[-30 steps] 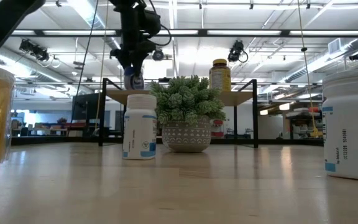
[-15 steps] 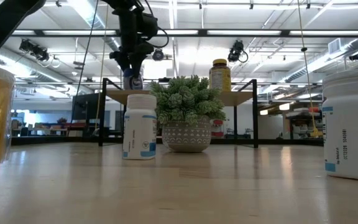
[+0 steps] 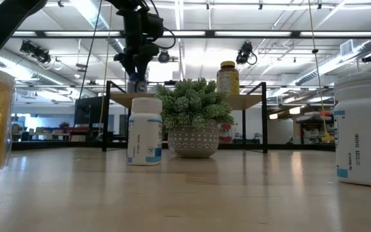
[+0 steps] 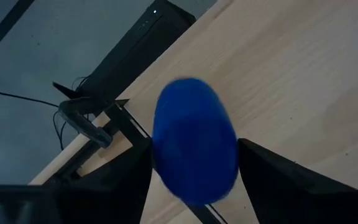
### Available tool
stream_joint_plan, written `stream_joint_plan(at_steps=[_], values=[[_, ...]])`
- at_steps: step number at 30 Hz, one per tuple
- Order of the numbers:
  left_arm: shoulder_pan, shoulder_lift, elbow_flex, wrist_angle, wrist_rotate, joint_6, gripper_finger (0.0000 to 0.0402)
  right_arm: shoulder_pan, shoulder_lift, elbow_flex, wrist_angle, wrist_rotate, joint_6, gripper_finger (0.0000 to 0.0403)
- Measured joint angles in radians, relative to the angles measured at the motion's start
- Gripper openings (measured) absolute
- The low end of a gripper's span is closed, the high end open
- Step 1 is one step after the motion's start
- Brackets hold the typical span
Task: Pick and place medicine bottles onto shelf by color
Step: Put the blue medicine bottle on the shelf, then put the top white and blue medicine bottle on the shelf
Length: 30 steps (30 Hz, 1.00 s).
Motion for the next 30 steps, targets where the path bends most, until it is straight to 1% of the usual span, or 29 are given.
stream_joint_plan(at_steps=[7, 11, 16, 20, 21, 24, 26, 30], values=[[0.000, 0.000, 0.000, -0.001, 0.000, 0.021, 0.0277, 0.000, 0.000, 0.000, 0.000, 0.000, 0.007, 0.0276], [-0.002, -0.010, 0.008, -0.019, 0.000, 0.019, 0.0291, 0.000, 0.000, 0.000, 0.000, 0.000, 0.007, 0.0276], [-0.014, -0.012, 0.109, -0.070, 0.000, 0.016, 0.0298, 0.000, 0.000, 0.000, 0.000, 0.000, 0.007, 0.0276], [-0.035, -0.013, 0.225, -0.115, 0.000, -0.015, 0.0298, 0.000, 0.000, 0.000, 0.000, 0.000, 0.007, 0.0276], [-0.045, -0.014, 0.246, -0.110, 0.001, -0.034, 0.0298, 0.000, 0.000, 0.000, 0.000, 0.000, 0.007, 0.0276], [-0.083, -0.072, 0.213, -0.099, 0.029, -0.092, 0.0298, 0.000, 0.000, 0.000, 0.000, 0.000, 0.007, 0.0276], [-0.126, -0.100, 0.207, -0.109, 0.044, -0.111, 0.0298, 0.000, 0.000, 0.000, 0.000, 0.000, 0.007, 0.0276], [-0.235, -0.115, 0.202, -0.110, 0.063, -0.115, 0.0298, 0.014, 0.000, 0.000, -0.041, 0.001, -0.019, 0.0276]])
